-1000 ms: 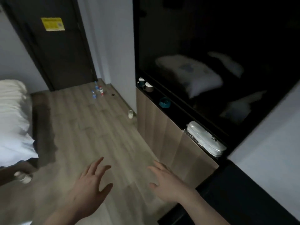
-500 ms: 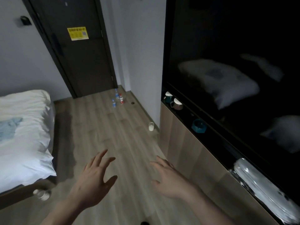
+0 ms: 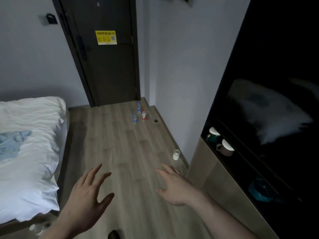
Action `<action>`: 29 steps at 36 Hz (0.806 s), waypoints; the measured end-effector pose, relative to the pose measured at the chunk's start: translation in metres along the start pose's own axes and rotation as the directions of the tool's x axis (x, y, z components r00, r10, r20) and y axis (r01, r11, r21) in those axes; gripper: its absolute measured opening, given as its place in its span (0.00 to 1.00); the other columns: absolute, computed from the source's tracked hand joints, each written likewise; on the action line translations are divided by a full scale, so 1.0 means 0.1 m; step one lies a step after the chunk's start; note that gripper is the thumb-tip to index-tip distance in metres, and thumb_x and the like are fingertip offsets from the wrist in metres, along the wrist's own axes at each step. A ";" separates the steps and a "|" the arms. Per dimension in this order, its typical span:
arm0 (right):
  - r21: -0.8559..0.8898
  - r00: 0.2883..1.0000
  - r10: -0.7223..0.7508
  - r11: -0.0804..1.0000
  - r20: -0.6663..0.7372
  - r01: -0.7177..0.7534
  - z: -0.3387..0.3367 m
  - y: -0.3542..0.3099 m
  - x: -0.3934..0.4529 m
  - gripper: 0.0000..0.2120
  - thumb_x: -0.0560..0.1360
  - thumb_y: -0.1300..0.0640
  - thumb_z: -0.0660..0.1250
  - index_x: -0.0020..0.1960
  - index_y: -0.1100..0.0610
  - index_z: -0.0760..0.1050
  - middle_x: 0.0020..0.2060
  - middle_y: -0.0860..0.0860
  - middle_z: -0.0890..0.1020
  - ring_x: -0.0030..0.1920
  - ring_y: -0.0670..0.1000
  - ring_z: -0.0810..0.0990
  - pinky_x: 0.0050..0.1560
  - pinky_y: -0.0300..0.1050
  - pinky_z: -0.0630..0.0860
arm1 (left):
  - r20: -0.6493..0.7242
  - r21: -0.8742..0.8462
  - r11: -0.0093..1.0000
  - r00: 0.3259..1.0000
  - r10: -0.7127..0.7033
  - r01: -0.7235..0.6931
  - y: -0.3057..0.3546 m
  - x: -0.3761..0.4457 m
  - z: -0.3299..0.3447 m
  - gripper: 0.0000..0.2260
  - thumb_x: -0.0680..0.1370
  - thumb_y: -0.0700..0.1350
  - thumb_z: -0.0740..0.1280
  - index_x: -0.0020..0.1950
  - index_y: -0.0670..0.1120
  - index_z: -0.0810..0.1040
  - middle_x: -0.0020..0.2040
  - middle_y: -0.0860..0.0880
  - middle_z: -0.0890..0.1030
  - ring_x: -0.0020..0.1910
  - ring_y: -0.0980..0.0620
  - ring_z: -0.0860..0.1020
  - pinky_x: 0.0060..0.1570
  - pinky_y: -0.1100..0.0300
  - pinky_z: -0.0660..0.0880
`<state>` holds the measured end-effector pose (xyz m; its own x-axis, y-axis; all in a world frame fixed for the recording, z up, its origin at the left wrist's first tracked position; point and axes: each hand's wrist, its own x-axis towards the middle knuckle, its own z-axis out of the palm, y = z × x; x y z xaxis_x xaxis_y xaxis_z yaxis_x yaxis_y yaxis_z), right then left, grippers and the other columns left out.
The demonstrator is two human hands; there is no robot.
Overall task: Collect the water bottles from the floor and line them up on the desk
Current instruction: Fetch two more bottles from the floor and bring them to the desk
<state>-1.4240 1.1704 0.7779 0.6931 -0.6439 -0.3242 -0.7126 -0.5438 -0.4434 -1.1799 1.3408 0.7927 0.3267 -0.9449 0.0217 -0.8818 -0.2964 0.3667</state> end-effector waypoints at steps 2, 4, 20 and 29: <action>0.003 1.000 -0.001 1.000 -0.006 0.001 -0.05 -0.10 0.38 0.35 0.78 0.43 0.63 0.80 0.47 0.51 0.81 0.48 0.47 0.80 0.55 0.48 0.78 0.50 0.51 | -0.001 -0.001 1.000 1.000 -0.010 0.010 -0.23 0.29 -0.05 0.36 0.68 0.69 0.55 0.71 0.54 0.75 0.79 0.49 0.64 0.76 0.44 0.65 0.72 0.45 0.65; 0.000 1.000 -0.003 1.000 -0.016 0.003 -0.10 -0.20 0.75 0.36 0.77 0.42 0.63 0.80 0.46 0.52 0.81 0.49 0.48 0.80 0.55 0.48 0.79 0.50 0.51 | -0.007 -0.006 1.000 1.000 -0.011 0.010 -0.48 0.60 -0.10 0.36 0.68 0.69 0.55 0.71 0.54 0.74 0.79 0.49 0.63 0.76 0.44 0.65 0.72 0.46 0.65; 0.066 0.993 0.085 0.995 -0.086 -0.080 -0.58 -0.65 2.96 0.35 0.76 0.42 0.65 0.79 0.45 0.56 0.80 0.45 0.50 0.79 0.49 0.52 0.76 0.39 0.51 | 0.075 -0.045 0.991 0.989 0.127 -0.123 -1.86 3.05 -0.38 0.28 0.75 0.61 0.69 0.74 0.57 0.69 0.81 0.52 0.57 0.79 0.48 0.58 0.75 0.50 0.61; 0.113 0.988 0.140 0.985 -0.064 -0.132 -0.92 -0.49 4.36 0.35 0.76 0.41 0.64 0.79 0.43 0.55 0.80 0.45 0.50 0.79 0.46 0.49 0.77 0.40 0.51 | 0.113 0.007 0.992 0.985 0.127 -0.128 -2.41 4.58 -0.32 0.29 0.76 0.62 0.66 0.75 0.59 0.65 0.82 0.53 0.51 0.81 0.50 0.52 0.77 0.52 0.57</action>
<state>-1.0967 0.8665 0.7356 0.5784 -0.7467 -0.3285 -0.7808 -0.3901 -0.4880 -0.8067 0.9842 0.7442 0.1718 -0.9844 -0.0374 -0.9189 -0.1738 0.3540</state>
